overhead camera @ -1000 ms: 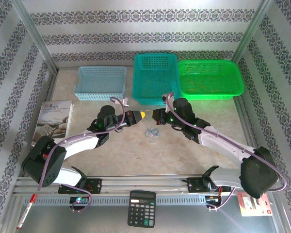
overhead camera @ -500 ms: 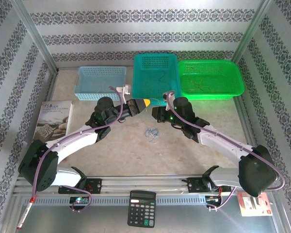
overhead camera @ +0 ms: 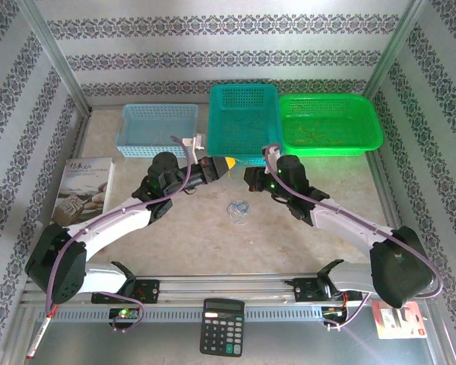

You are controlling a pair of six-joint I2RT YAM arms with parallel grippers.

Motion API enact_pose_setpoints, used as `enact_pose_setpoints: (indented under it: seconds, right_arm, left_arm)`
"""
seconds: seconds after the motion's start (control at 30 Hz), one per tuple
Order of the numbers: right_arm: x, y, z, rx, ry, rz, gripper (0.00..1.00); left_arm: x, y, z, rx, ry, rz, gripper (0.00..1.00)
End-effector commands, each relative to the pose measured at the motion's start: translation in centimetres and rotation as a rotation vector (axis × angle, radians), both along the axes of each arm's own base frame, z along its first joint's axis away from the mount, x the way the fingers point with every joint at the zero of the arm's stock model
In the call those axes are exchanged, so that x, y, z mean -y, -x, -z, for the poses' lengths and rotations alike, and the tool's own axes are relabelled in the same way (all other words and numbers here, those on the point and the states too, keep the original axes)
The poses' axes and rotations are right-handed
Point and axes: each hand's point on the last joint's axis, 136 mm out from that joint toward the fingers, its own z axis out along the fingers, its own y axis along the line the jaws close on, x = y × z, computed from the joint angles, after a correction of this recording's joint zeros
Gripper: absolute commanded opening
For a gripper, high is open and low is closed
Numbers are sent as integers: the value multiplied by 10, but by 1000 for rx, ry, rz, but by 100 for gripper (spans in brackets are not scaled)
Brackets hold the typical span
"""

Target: Untangle the cables

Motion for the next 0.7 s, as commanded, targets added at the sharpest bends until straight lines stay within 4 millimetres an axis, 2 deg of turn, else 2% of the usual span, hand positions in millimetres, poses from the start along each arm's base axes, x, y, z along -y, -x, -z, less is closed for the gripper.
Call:
enact_pose_setpoints:
  seconds: [0.0,0.1,0.2,0.23,0.27,0.4,0.53,0.67]
  right_arm:
    - [26,-2,36,-96,48,91,0]
    - [36,-6,36,-99,48,115,0]
    - [46,-17,21,-68,50,140,0]
    - [51,-24,14,-56,48,156,0]
    - [56,-30,6,-43,47,172,0]
    - [91,-65,-23,2,49,275,0]
    - [132,-101,-48,44,59,408,0]
    - [176,-133,-61,71,83,560,0]
  left_arm:
    - [-11,7,-62,161,81,-44,0]
    - [-16,6,-63,171,75,-76,0]
    - [-15,4,-56,161,57,-81,21]
    - [-15,3,-53,154,52,-84,33]
    - [-15,2,-50,150,47,-85,41]
    - [-16,-2,-37,138,25,-104,67]
    - [-19,-4,-22,126,-27,-127,82]
    - [-23,-6,-1,100,-88,-146,100]
